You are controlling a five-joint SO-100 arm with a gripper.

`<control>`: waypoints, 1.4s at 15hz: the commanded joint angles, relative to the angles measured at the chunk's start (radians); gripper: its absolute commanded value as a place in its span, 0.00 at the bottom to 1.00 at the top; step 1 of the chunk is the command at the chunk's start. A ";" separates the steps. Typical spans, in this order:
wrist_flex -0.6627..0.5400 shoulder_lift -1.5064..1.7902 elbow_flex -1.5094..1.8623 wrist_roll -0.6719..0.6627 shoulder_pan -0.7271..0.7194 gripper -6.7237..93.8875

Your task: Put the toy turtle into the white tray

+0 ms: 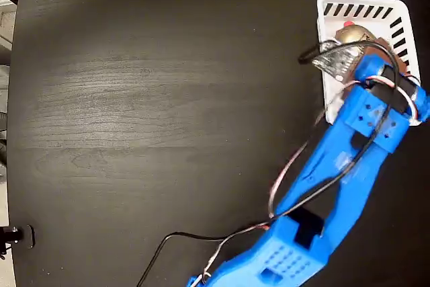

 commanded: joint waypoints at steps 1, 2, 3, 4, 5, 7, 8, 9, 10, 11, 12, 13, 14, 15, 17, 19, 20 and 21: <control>-0.089 0.344 0.170 0.063 -0.041 0.06; -0.156 0.437 0.290 0.078 -0.063 0.06; -0.233 0.540 0.423 0.086 -0.089 0.06; -0.301 0.641 0.558 0.089 -0.120 0.06; -0.354 0.746 0.689 0.091 -0.155 0.06; -0.417 0.957 0.927 0.092 -0.236 0.06; -0.442 1.068 1.046 0.092 -0.284 0.06; -0.459 1.177 1.161 0.091 -0.334 0.06; -0.453 1.266 1.253 0.098 -0.383 0.06; -0.459 1.367 1.362 0.103 -0.433 0.06; -0.476 1.466 1.482 0.112 -0.479 0.06; -0.494 1.559 1.597 0.123 -0.515 0.06; -0.520 1.651 1.720 0.130 -0.546 0.06; -0.541 1.740 1.832 0.130 -0.566 0.06; -0.551 1.887 2.011 0.132 -0.583 0.06; -0.520 2.036 2.154 0.127 -0.601 0.06; -0.479 2.123 2.209 0.127 -0.612 0.06; -0.433 2.210 2.256 0.129 -0.623 0.06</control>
